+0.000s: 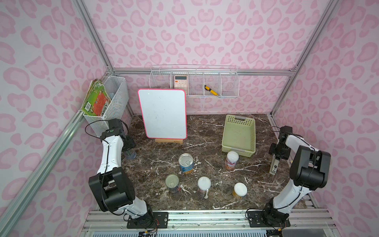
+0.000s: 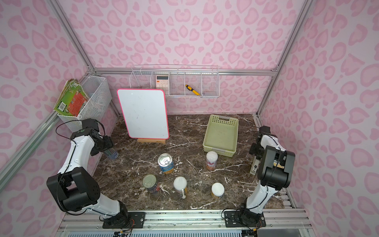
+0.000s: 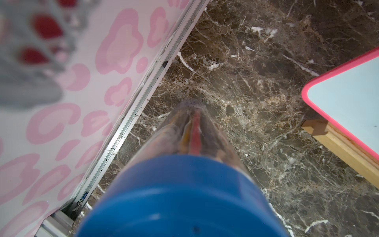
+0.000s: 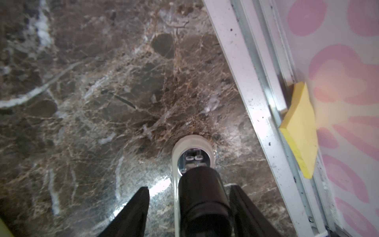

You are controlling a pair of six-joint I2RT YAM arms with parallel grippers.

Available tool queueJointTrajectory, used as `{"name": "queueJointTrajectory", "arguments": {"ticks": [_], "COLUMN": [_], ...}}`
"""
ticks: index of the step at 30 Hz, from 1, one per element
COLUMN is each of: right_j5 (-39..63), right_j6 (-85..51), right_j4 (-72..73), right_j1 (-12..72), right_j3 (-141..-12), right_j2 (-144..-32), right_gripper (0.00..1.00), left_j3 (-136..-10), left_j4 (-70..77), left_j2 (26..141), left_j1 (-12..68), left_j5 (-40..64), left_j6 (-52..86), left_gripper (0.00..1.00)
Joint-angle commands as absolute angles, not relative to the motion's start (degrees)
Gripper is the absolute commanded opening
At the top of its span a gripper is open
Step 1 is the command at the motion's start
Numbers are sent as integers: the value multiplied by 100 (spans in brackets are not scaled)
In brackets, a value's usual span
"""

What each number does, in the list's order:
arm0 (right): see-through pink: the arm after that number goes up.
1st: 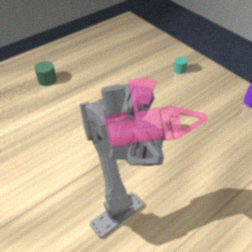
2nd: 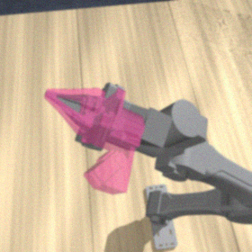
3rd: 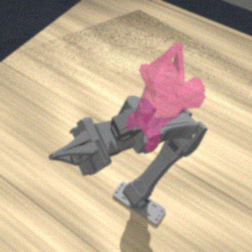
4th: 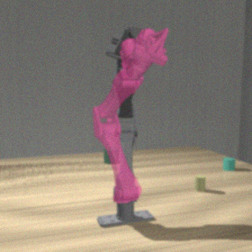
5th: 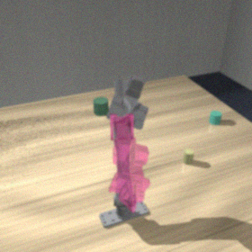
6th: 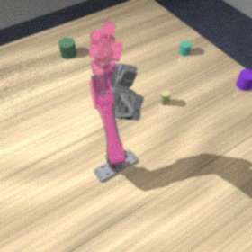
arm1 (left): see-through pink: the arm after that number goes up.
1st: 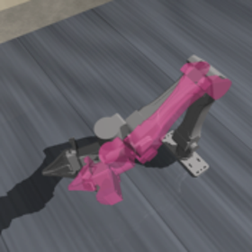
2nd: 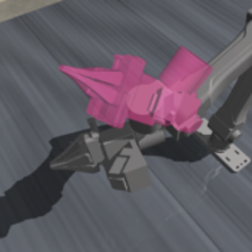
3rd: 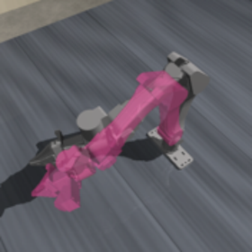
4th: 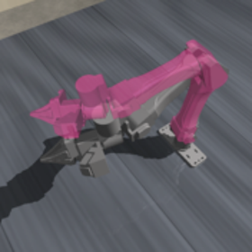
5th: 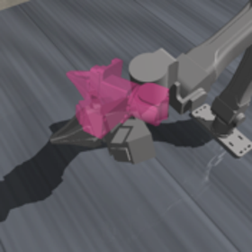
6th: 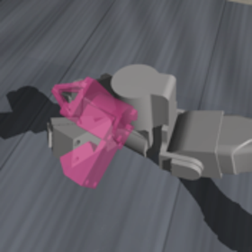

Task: Put the canned food in the basket
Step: Place the distractor at the center of the board, then pick up the basket from the center of the board.

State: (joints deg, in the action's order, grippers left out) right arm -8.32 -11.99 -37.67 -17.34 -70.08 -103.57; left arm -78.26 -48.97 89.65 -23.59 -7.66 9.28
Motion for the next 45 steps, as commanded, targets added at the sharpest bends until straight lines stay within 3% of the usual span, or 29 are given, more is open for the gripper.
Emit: {"name": "queueJointTrajectory", "arguments": {"ticks": [1,4,16,22,30,39,45], "right_j5": [-835,-796,-731,-79,396,599,376], "right_j6": [-1222,-1204,-1121,-999,-1194,-1383,-1418], "right_j4": [-3847,-3924,-4176,-4140,-3932,-3428,-3420], "right_j1": [-1737,-1714,-1129,-662,-353,-160,-53], "right_j3": [-7131,-7266,-7718,-7974,-8137,-8180,-8462], "right_j2": [-10271,-10218,-9651,-9437,-9917,-10821,-11237], "right_gripper": [69,72,72,71,69,57,38], "left_j3": [-7959,-8128,-8378,-8424,-8631,-8367,-7901], "left_j4": [-4907,-5039,-5388,-5513,-5842,-5819,-5755], "left_j2": [9010,9011,8665,8449,8064,7398,7170], "left_j1": [-2426,-2426,-2426,-2422,-2076,-1153,-626], "left_j5": [-916,-853,-431,-282,-1,-26,-121], "left_j6": [1285,1301,1241,1282,1316,1301,1417], "left_gripper": [89,99,99,99,99,99,99]}}
